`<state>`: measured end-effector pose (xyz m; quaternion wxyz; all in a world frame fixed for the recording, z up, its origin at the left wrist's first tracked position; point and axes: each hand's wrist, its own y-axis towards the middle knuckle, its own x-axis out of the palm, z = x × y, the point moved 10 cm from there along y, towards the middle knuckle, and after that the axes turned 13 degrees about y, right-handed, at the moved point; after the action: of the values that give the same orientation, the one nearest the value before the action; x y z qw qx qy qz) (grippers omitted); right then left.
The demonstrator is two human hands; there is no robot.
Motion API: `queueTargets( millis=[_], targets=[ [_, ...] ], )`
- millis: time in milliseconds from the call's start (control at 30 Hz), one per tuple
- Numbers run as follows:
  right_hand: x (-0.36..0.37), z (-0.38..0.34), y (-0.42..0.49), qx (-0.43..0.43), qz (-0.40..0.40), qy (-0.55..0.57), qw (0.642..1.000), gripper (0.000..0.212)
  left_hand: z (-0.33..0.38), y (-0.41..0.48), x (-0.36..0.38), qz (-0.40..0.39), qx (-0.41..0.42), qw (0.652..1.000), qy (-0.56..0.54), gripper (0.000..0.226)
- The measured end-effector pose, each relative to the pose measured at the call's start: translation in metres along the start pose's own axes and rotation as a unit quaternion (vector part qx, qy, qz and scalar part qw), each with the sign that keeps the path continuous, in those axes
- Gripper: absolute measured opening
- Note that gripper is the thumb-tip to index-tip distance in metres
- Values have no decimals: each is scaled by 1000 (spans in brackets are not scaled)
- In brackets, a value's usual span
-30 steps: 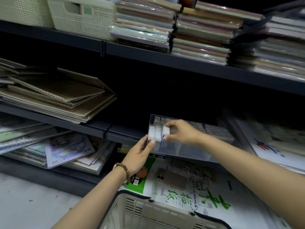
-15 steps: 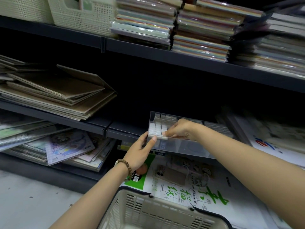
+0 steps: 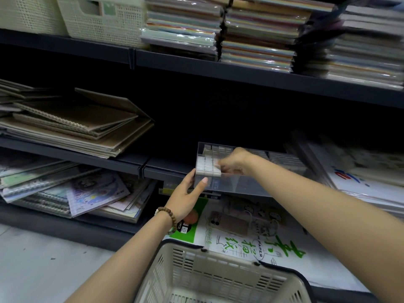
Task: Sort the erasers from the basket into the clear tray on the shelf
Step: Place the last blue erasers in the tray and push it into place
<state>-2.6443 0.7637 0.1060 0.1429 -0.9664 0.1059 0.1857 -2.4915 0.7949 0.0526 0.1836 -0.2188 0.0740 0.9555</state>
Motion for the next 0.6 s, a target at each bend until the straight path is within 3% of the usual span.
queueTargets(
  millis=[133, 200, 267, 400, 500, 600],
  targets=[
    [-16, -4, -39, -119, -25, 73, 990, 34, -13, -19, 7, -16, -17, 999, 43, 89],
    [-31, 17, -57, -114, -50, 187, 974, 32, -22, -32, 18, -50, -25, 994, 98, 89],
    [-43, 56, -67, -58, -74, 274, 957, 25, -37, -44, 35, -92, -33, 984, 150, 80],
    [-33, 186, -82, 114, -96, 303, 941, 19, -77, -73, 87, -178, -76, 958, 210, 62],
    [-9, 289, -101, 234, -96, 278, 927, 31, -117, -98, 134, -244, -116, 938, 215, 59],
    [6, 374, -117, 308, -67, 228, 921, 41, -165, -120, 172, -254, -177, 929, 203, 56]
  ],
)
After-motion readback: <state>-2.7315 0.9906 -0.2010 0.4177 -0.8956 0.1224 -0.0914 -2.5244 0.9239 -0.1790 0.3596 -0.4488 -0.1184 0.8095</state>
